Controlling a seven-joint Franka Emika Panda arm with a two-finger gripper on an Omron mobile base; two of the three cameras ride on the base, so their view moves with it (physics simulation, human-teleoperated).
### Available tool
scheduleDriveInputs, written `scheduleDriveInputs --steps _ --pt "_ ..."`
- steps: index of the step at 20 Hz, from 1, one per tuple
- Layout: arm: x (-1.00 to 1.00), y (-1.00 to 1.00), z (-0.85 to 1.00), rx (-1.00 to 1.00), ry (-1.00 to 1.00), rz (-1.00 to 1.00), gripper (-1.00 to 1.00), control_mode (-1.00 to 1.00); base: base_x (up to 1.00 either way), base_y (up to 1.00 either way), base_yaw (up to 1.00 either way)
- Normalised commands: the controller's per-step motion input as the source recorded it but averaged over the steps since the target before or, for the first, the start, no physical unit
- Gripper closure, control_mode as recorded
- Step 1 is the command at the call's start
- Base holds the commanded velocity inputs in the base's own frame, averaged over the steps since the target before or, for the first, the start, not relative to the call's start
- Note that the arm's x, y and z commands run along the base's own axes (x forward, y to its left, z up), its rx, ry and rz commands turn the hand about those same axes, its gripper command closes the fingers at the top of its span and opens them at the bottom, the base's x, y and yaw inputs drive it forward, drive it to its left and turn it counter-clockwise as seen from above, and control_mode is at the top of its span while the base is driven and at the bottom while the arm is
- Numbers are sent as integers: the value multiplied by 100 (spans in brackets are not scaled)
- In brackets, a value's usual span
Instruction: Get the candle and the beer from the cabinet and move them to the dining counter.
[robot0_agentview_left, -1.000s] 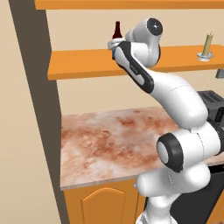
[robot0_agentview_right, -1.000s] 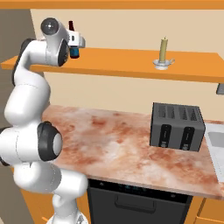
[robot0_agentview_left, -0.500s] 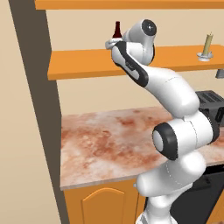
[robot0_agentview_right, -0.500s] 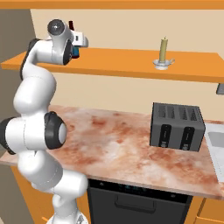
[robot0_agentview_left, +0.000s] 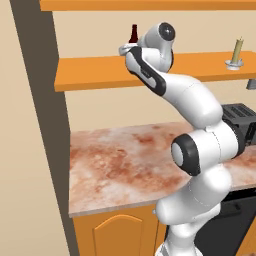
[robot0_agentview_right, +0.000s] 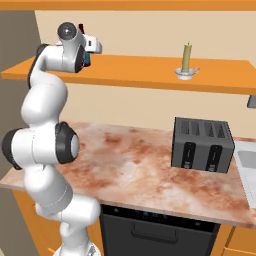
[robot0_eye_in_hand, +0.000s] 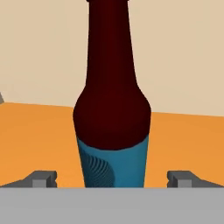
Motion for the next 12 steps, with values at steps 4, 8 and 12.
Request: scheduleDriveInputs --steps 4,8,12 --pt "26 0 -2 0 0 0 -100 -100 0 0 0" --pt "24 3 -3 0 0 0 -100 -100 0 0 0" --pt "18 6 -5 0 0 0 -100 -100 0 0 0"
